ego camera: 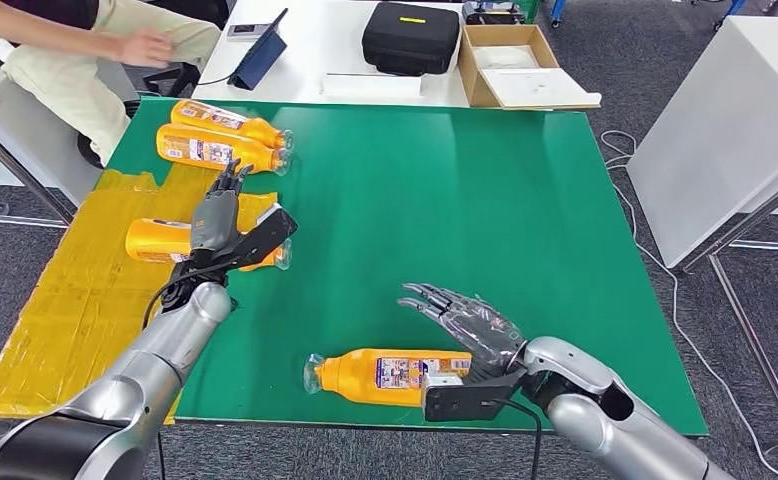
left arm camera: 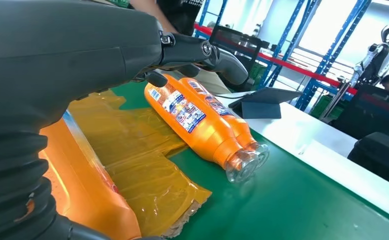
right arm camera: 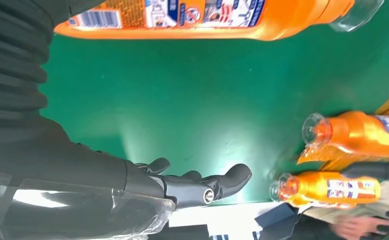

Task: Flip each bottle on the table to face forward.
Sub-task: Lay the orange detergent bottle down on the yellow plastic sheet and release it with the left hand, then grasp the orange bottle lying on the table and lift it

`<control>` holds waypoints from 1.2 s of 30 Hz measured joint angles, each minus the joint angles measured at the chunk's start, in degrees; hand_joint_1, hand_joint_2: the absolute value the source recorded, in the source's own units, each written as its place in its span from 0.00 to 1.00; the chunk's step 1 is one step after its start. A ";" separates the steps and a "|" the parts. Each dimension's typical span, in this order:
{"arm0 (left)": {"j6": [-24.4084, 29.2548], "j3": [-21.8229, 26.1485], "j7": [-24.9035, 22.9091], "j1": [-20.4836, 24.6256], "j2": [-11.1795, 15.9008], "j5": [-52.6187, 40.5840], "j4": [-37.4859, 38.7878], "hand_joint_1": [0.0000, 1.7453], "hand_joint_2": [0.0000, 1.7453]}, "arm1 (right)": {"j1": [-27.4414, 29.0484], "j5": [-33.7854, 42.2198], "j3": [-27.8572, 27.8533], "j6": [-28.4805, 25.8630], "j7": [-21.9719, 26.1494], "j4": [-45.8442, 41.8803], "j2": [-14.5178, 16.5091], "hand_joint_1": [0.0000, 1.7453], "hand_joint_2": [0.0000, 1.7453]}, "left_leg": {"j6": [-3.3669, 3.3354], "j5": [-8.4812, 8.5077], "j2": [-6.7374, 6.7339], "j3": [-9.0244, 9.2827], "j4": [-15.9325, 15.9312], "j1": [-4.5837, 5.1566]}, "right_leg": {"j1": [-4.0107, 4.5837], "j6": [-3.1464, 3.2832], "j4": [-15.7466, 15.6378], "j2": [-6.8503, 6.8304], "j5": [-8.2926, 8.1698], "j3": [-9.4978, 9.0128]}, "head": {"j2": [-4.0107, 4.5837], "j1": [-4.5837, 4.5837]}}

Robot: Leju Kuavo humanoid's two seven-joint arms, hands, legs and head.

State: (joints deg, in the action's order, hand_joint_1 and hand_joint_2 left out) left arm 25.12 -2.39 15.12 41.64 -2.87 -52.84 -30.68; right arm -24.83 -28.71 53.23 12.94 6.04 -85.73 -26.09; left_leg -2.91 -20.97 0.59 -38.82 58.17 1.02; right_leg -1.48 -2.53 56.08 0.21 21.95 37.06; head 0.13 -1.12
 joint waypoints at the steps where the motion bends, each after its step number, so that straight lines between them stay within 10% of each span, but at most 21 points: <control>1: -0.01 0.09 0.08 0.05 -0.07 0.20 0.05 0.00 1.00 | -0.05 -0.12 0.14 0.01 -0.04 0.15 0.21 0.00 1.00 | 0.00 0.00 0.00 0.00 0.00 0.00 | 0.00 0.00 0.00 0.00 0.00 0.00 | 0.00 0.00; 36: -0.07 1.97 1.69 1.54 -0.21 4.67 2.48 0.00 1.00 | -3.70 2.96 6.85 1.51 -1.53 6.53 -1.03 0.00 1.00 | 0.00 0.01 0.01 0.00 0.00 0.01 | 0.00 -0.01 0.00 0.00 -0.01 -0.01 | 0.00 -0.01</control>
State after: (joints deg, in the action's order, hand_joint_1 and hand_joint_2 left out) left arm 25.05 -0.42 16.81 43.18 -3.08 -48.16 -28.20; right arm -28.53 -25.75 60.08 14.45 4.51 -79.20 -27.12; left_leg -2.92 -20.97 0.60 -38.82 58.17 1.02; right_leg -1.48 -2.54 56.08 0.21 21.94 37.05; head 0.13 -1.12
